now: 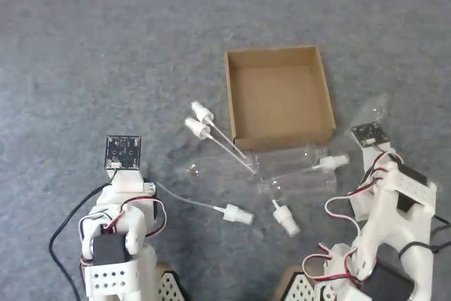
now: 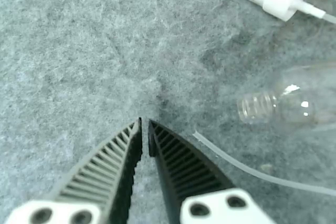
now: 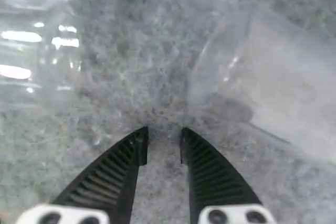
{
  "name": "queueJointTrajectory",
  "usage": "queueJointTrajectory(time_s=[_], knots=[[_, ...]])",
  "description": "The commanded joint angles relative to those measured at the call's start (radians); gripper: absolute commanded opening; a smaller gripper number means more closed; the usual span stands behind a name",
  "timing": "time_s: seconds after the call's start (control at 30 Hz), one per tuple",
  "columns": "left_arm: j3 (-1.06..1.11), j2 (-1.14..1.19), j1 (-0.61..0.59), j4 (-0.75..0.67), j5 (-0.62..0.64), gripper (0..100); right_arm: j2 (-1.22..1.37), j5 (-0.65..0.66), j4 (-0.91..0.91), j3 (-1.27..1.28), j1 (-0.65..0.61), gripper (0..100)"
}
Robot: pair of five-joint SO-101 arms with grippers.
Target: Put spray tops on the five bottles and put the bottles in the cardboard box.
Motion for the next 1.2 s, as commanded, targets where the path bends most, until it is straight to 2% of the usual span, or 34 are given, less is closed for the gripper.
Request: queueJointTrajectory(time_s=[0.0,0.53,0.97,1.17], knots=[[-0.008,-0.02,-0.005,0.005,0.003,1,-0.042,0.092,-0.024,0.054,0.012,6.8],[-0.008,-0.02,-0.005,0.005,0.003,1,-0.054,0.219,-0.005,0.13,0.025,6.6],[-0.008,-0.02,-0.005,0.005,0.003,1,-0.056,0.222,0.008,0.132,0.024,6.6],[-0.008,-0.02,-0.005,0.005,0.003,1,-0.085,0.276,0.058,0.132,0.024,6.6]])
